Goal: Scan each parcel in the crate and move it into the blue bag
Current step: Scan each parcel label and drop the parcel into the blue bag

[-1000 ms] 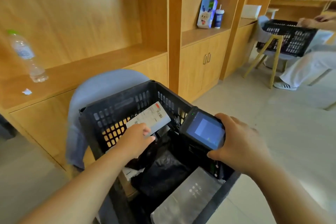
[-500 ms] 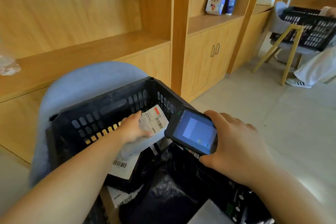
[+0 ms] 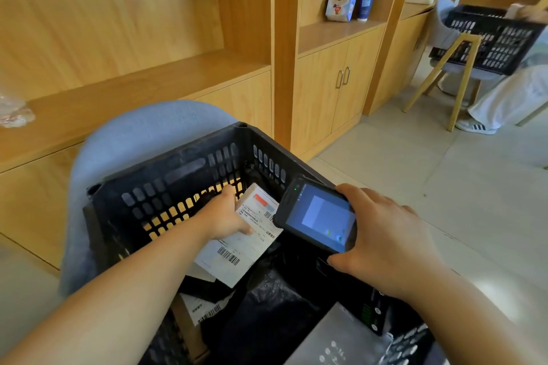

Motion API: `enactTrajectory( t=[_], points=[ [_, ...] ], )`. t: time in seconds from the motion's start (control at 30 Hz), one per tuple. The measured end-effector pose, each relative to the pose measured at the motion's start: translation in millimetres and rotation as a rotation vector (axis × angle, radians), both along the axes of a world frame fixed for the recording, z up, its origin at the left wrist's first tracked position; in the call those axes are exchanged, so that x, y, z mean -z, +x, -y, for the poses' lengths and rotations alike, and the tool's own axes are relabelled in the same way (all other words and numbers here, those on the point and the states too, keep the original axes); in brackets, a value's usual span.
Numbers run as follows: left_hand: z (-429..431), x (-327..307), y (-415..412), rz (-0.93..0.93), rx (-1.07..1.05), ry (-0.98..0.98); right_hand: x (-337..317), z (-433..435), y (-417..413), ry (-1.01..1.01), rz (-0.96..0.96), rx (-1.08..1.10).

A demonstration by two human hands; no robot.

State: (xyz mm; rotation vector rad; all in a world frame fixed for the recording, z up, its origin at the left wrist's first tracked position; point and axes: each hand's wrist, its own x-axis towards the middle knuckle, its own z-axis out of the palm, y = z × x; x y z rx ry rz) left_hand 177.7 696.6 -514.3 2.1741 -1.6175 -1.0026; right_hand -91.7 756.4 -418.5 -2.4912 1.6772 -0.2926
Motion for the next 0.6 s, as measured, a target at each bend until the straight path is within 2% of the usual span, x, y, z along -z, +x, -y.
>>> enactTrajectory(
  t=[0.13, 0.27, 0.5, 0.6],
  points=[
    [-27.1, -18.2, -0.4, 0.021, -0.003, -0.059, -8.4, -19.4, -11.6, -0.007, 0.028, 0.039],
    [-61.9, -38.7, -1.0, -0.004, -0.150, -0.187, -13.9, -44.1, -21.0, -0.019, 0.064, 0.072],
    [-124.5, -81.7, -7.0, -0.230, -0.276, -0.522, -23.1, -88.8, -30.4, -0.031, 0.113, 0.085],
    [-151.7, -91.7, -9.2, -0.326, -0.347, -0.605, -28.4, -107.5, -32.4, -0.048, 0.146, 0.073]
  ],
)
